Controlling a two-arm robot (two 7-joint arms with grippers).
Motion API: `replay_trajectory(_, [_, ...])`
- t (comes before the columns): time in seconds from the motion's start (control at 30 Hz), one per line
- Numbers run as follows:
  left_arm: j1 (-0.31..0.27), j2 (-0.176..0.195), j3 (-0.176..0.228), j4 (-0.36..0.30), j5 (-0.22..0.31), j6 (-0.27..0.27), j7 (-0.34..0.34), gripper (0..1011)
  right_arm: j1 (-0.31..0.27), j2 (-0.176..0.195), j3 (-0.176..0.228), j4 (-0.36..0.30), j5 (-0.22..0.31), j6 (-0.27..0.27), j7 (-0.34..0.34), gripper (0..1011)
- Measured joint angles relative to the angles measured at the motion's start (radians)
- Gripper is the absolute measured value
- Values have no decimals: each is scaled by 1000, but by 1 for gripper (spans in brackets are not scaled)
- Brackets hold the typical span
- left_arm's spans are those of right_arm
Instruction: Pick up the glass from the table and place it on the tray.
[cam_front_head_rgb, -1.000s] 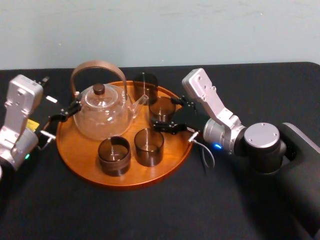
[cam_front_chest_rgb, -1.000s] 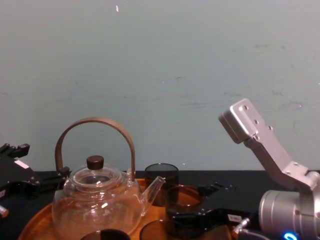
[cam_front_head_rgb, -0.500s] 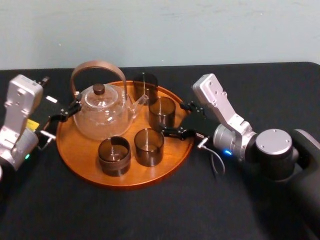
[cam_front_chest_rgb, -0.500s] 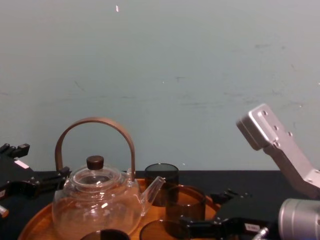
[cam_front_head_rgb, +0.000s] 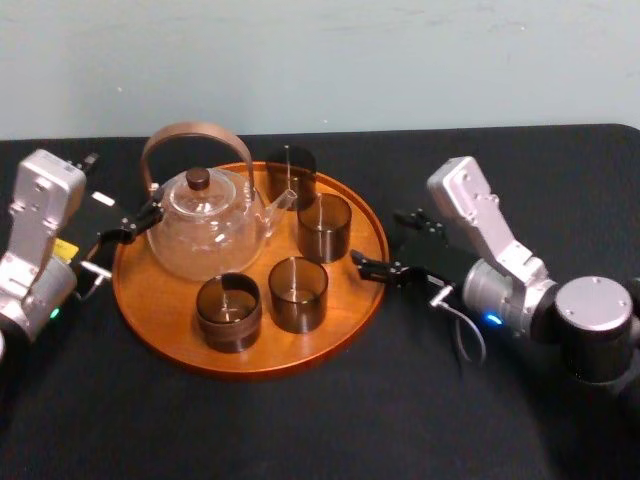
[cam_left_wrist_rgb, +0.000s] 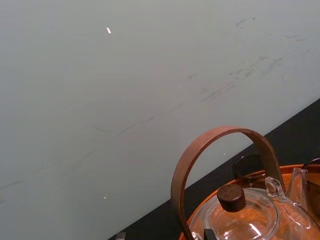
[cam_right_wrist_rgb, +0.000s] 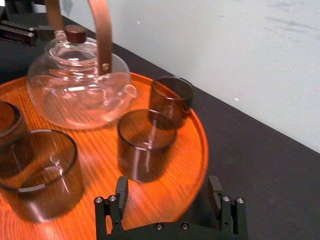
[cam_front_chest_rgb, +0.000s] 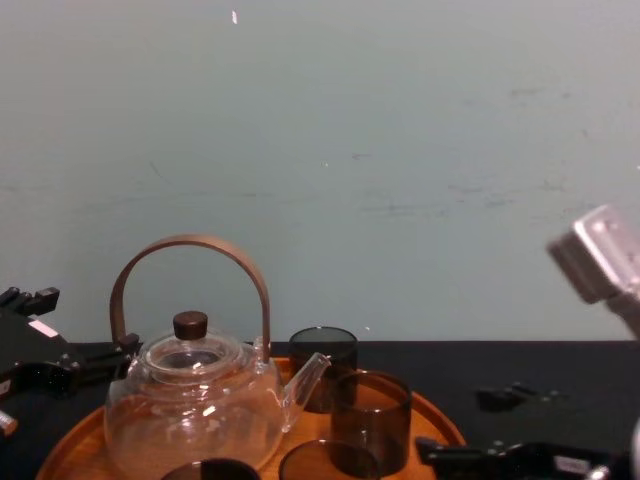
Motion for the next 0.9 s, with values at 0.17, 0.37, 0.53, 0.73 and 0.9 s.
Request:
replay_trajectory(0.17, [0,0,0,0,0,0,0,1009,-35,33,35,-48,9,6,-18,1002])
replay_trajectory(0.37, [0,0,0,0,0,0,0,1010,-60,62,90,-85,22,11,-43,1002])
replay_trajectory(0.53, [0,0,0,0,0,0,0,1009,-67,72,127,-96,30,12,-60,1002])
replay_trajectory(0.73, [0,0,0,0,0,0,0,1010,-72,76,169,-98,37,15,-82,1002])
replay_trajectory(0.9, [0,0,0,0,0,0,0,1010,-73,73,199,-86,40,15,-98,1002])
